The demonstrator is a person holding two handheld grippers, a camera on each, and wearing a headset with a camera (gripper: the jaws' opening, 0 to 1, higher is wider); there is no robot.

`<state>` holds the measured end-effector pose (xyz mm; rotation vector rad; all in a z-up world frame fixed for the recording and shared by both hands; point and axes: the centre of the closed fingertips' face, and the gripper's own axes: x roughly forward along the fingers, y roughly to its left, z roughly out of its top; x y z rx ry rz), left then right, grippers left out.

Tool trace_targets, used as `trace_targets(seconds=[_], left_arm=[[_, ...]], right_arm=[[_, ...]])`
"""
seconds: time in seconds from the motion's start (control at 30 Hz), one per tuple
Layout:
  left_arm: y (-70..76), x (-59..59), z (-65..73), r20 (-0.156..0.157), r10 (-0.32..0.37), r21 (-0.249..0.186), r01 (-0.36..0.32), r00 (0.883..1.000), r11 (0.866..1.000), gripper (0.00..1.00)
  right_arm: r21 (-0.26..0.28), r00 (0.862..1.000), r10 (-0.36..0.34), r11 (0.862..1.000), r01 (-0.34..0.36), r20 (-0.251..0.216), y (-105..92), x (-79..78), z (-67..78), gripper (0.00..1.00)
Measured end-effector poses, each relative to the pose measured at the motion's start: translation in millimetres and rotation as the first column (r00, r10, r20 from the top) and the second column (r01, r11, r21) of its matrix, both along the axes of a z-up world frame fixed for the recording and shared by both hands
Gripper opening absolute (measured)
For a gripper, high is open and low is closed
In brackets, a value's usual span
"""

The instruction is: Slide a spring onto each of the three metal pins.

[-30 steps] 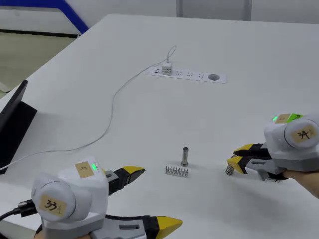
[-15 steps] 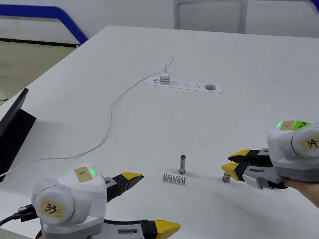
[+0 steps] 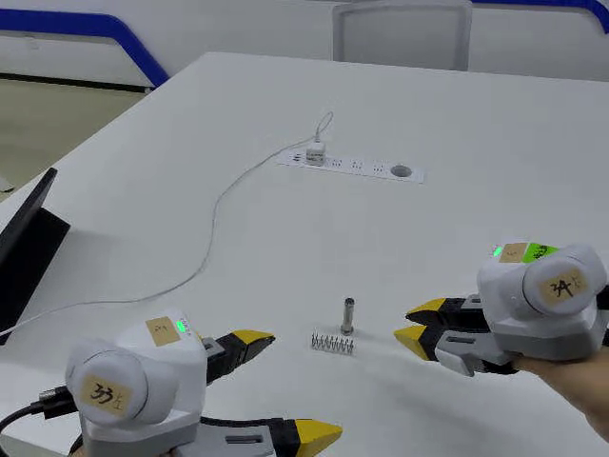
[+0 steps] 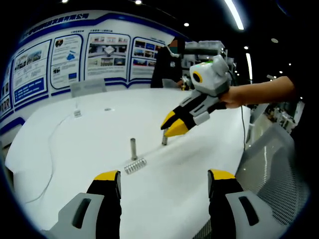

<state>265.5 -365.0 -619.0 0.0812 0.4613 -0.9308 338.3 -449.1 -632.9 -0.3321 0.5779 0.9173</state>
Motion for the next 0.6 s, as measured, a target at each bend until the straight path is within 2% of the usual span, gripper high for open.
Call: trace_targets(seconds=[0.27, 0.5, 0.6], left_arm=[[0.4, -0.3, -0.5, -0.01, 0.001, -0.007, -0.002, 1.0, 1.0, 0.73], [-4.6, -5.5, -2.1, -0.003, -0.037, 0.015, 0.037, 0.999, 0.999, 0.74], [-2.0, -3.5, -1.0, -0.014, -0.022, -0.008, 0.022, 1.0, 1.0, 0.73]], right_arm=[[-0.013, 0.999, 0.045, 0.999, -0.045, -0.022, 19.9, -5.0, -10.1, 0.15], [-0.034, 0.997, 0.071, 0.997, -0.072, -0.041, 32.6, -4.8, -22.5, 0.15], [-0.046, 0.995, 0.078, 0.996, -0.08, -0.054, 39.4, -2.0, -29.1, 0.15]])
